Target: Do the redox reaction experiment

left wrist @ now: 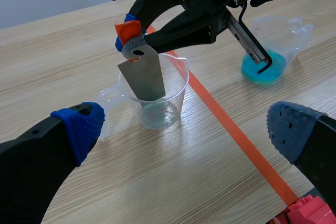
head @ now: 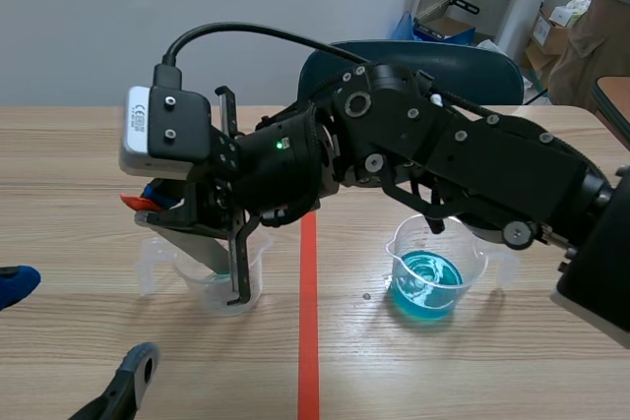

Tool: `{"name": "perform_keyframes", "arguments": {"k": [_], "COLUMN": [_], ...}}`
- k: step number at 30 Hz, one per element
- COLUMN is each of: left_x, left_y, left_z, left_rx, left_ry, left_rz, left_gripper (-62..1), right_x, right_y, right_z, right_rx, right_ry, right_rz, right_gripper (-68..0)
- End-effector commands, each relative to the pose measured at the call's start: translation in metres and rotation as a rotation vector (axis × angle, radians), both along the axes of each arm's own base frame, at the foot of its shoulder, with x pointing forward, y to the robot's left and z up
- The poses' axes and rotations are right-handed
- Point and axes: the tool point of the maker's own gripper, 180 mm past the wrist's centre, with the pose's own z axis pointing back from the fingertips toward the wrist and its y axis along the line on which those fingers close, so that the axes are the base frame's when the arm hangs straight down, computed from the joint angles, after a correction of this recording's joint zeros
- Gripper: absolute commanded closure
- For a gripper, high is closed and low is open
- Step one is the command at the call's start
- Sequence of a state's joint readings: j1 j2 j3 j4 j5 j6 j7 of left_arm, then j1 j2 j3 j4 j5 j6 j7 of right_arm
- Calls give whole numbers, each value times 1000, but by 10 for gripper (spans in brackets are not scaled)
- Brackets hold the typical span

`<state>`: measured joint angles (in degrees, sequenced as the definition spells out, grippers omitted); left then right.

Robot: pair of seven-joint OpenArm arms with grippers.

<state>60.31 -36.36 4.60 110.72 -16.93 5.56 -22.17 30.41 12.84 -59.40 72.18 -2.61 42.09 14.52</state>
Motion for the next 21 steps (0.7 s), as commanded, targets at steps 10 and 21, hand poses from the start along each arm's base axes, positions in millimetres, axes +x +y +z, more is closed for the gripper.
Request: {"name": "perform_keyframes", "arguments": {"k": [10, 21], "left_x": [0, 0], "left_y": [-3, -3], "left_z": [4, 4], "left_rx": [-17, -17], "left_ry": [-11, -11], "left_rz": [-1, -1], "left_gripper": [-623, -623], "right_x": [-6, -11], "right_y": [-7, -4], "right_z": [-19, -22], "right_rx": [-57, -53], "right_ry": [11, 27], "right_rz": [-4, -2], "right_gripper": [-485, -679]}}
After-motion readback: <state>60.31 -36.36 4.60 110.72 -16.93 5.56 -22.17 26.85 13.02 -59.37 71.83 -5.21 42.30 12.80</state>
